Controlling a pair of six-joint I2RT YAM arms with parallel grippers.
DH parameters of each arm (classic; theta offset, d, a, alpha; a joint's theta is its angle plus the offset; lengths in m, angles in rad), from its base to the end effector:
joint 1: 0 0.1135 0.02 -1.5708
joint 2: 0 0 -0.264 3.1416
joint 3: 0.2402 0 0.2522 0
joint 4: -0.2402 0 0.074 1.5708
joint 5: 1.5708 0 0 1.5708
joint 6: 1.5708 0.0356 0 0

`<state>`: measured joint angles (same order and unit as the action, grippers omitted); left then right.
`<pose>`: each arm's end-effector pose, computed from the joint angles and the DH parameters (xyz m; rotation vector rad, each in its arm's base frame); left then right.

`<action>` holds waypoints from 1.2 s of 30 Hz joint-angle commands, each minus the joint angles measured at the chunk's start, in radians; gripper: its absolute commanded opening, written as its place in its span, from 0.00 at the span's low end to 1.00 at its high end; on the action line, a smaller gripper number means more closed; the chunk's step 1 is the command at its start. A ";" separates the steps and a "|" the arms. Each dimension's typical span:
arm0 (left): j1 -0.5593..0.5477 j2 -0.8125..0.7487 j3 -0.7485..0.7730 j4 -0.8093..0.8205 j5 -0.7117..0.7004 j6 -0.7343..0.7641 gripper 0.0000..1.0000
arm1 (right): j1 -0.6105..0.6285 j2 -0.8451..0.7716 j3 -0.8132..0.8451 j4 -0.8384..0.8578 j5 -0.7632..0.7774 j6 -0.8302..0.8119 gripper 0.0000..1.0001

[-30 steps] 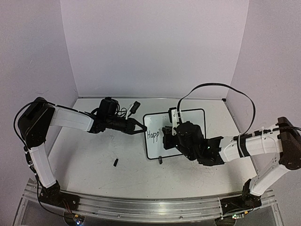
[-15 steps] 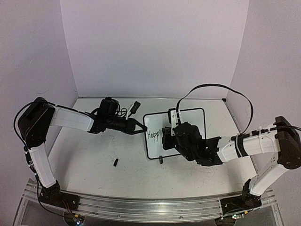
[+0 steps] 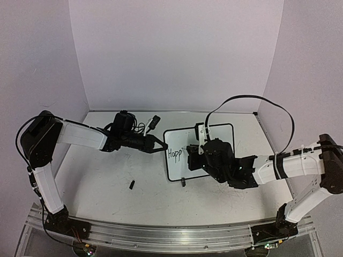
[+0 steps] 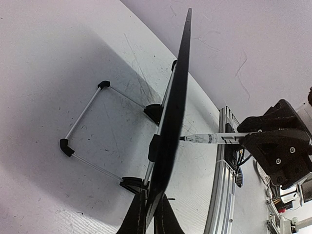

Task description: Write a sentence on the whiteboard

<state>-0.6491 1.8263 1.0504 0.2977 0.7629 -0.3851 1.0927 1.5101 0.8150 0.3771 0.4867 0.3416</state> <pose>0.2975 -0.2566 0.1943 0.8013 2.0585 -1.3933 0.1669 0.2860 0.2332 -0.3705 1.8485 0.5353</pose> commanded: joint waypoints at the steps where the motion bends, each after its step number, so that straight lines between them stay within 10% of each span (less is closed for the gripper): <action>1: 0.005 -0.033 -0.006 -0.032 -0.007 -0.026 0.00 | -0.003 0.019 0.011 0.019 0.004 0.008 0.00; 36: 0.002 -0.038 -0.007 -0.032 -0.002 -0.024 0.00 | 0.003 0.026 -0.022 0.002 0.043 0.048 0.00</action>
<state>-0.6495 1.8259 1.0504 0.2977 0.7616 -0.3851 1.0945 1.5520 0.8134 0.3990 0.5074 0.3668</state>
